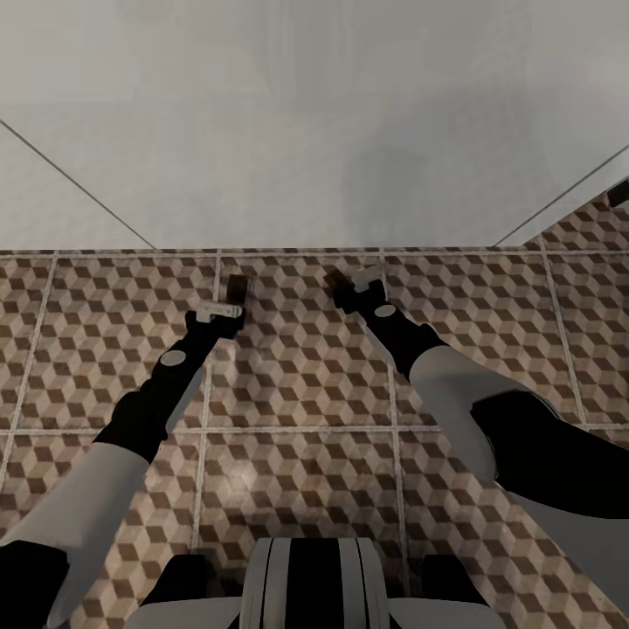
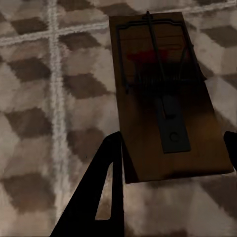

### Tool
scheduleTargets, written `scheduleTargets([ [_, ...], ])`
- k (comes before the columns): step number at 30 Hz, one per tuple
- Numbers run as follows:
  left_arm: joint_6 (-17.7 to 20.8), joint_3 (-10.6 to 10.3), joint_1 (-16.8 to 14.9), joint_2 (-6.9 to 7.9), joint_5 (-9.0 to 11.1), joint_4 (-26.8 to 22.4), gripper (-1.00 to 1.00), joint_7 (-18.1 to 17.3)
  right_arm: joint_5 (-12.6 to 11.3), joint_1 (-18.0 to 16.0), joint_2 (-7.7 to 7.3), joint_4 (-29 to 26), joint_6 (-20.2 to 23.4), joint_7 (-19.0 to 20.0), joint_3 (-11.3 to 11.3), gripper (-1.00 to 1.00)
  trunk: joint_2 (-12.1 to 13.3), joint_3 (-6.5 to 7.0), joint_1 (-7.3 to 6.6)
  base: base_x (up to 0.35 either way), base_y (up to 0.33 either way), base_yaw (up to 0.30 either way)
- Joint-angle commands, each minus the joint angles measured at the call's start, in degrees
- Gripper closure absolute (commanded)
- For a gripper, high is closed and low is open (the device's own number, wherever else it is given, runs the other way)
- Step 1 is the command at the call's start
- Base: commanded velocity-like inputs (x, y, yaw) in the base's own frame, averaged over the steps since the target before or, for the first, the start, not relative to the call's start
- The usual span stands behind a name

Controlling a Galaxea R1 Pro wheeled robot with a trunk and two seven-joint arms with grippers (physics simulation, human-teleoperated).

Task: Take the four mousetraps from the cabinet in the bathroom and place them on the bathroom floor. Make sure all four end up on the same floor surface, and ensure that at least two of them are either under or directly next to the same bathroom sink.

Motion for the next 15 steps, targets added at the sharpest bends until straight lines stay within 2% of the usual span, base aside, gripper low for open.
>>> scheduleTargets([
  [1, 0.3, 0.8, 0.0, 0.16, 0.5, -0.1, 1.0, 0.2, 0.5, 0.0, 0.02, 0.1, -0.3, -0.3, 0.0, 1.0, 0.0, -0.03, -0.01, 0.0, 0.0, 0.0],
  [5, 0.2, 2.6, 0.0, 0.28, 0.5, -0.1, 1.0, 0.1, 0.5, 0.0, 0.06, 0.1, -0.4, -0.3, 0.0, 1.0, 0.0, -0.03, -0.01, 0.0, 0.0, 0.0],
  [12, 0.2, 2.9, 0.0, 0.31, 0.5, -0.1, 1.0, 0.1, 0.6, 0.0, 0.01, 0.1, -0.5, -0.7, 0.0, 1.0, 0.0, -0.03, -0.01, 0.0, 0.0, 0.0],
  [15, 0.2, 2.9, 0.0, 0.3, 0.5, -0.2, 1.0, 0.1, 0.7, 0.0, 0.04, 0.0, -2.9, -1.8, 0.0, 1.0, 0.0, -0.03, -0.01, 0.0, 0.0, 0.0],
])
